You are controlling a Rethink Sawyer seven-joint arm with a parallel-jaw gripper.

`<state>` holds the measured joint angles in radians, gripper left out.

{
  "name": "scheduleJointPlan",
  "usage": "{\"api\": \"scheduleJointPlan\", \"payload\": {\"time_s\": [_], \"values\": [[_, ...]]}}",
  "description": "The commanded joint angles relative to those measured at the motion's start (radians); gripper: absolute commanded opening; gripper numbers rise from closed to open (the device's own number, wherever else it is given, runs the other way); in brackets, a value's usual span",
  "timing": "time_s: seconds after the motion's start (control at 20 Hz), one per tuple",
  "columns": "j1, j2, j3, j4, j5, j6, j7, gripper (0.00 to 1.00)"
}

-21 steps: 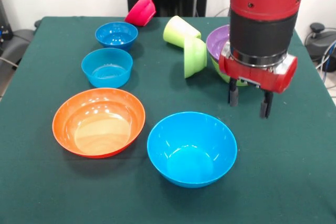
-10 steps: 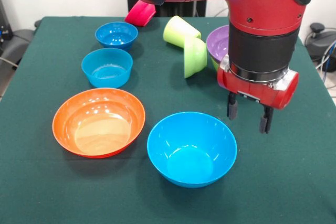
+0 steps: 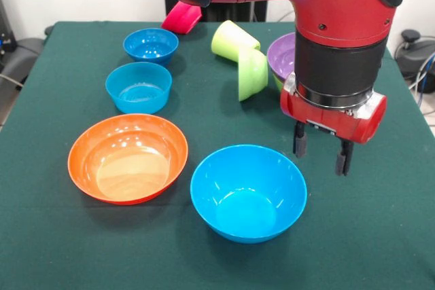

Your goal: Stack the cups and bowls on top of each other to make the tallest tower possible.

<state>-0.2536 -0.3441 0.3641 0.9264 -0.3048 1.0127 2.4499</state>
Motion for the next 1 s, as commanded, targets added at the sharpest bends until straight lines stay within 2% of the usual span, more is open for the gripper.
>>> {"api": "scheduleJointPlan", "payload": {"time_s": [0.05,0.3,0.45,0.85,1.0], "values": [[-0.031,-0.045,-0.002,0.084,-0.046,0.086,-0.243,1.0],[-0.063,-0.102,-0.001,0.204,-0.038,0.04,-0.25,1.0],[-0.076,-0.118,0.003,0.245,-0.051,0.004,-0.254,1.0],[-0.078,-0.085,0.019,0.22,-0.111,-0.087,-0.262,1.0],[-0.083,-0.076,0.041,0.214,-0.128,-0.111,-0.307,1.0]]}}
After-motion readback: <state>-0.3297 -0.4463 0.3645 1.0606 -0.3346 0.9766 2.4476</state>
